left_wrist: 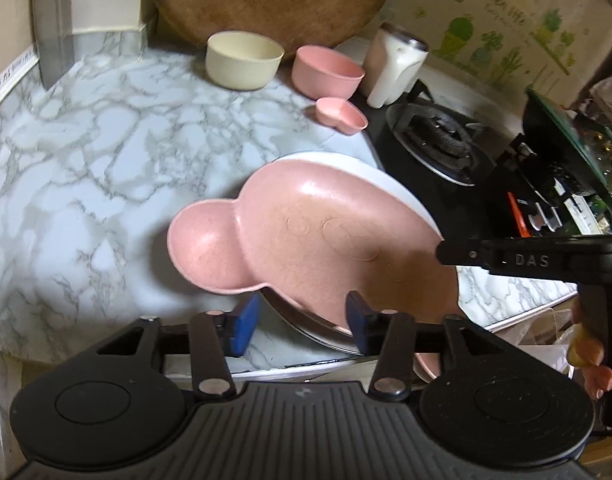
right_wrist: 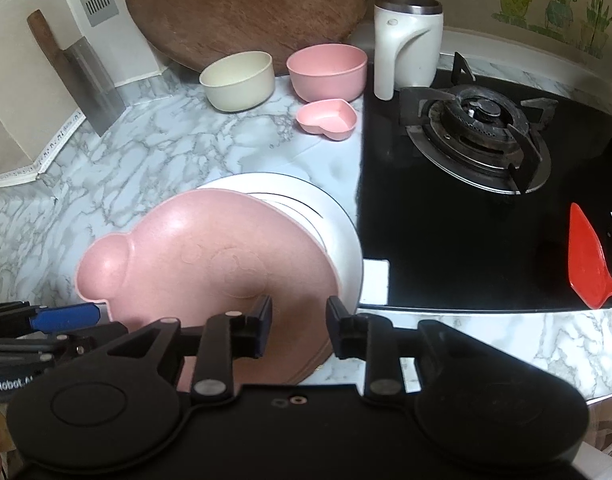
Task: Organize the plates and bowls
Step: 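Open both grippers to release the bear plate on the stack, then move both open grippers toward the cream bowl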
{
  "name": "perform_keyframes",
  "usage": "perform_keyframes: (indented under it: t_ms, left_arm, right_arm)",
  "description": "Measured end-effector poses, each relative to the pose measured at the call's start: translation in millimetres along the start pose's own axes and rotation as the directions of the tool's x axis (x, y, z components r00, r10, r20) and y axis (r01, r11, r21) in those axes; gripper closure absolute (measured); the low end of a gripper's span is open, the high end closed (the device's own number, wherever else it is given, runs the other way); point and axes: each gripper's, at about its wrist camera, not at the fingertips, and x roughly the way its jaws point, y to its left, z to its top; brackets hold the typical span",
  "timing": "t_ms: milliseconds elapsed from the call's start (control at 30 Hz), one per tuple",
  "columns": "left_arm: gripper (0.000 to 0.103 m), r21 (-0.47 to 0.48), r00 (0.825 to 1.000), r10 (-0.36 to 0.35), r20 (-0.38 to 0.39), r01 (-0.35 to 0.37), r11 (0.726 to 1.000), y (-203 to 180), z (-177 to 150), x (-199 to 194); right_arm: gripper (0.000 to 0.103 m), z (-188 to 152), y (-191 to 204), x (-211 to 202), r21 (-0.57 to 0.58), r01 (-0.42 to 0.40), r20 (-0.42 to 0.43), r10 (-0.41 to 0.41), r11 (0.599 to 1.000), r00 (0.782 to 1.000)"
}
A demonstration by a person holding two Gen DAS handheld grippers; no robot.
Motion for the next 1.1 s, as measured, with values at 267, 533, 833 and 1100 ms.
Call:
perform_keyframes:
  t_ms: [267,533,833,1100]
  left_arm:
    - [0.054,0.083,0.996,-0.001,0.092,-0.007,0.997,-1,7,-19]
    - [0.054,0.121,0.98,-0.007,0.196,-0.017,0.992,6,24,-41]
    - [0.024,0.112,0.957,0.009,0.288,-0.043,0.993,21,38,-65]
    - [0.024,0.084,0.939,0.059,0.34,-0.093,0.992,37,63,-78]
  right_arm:
    - [0.053,-3,20,-14,-0.013,-0.015,0.048,0.015,1.0,0.999]
    - [0.028,2,44,-37,-0.012,-0.028,0.147,0.029,1.0,0.989]
    - [0.008,14,72,-56,-0.04,-0.044,0.236,0.052,0.998,0.97]
    - [0.003,43,89,-60,-0.049,-0.05,0.267,0.061,0.998,0.962]
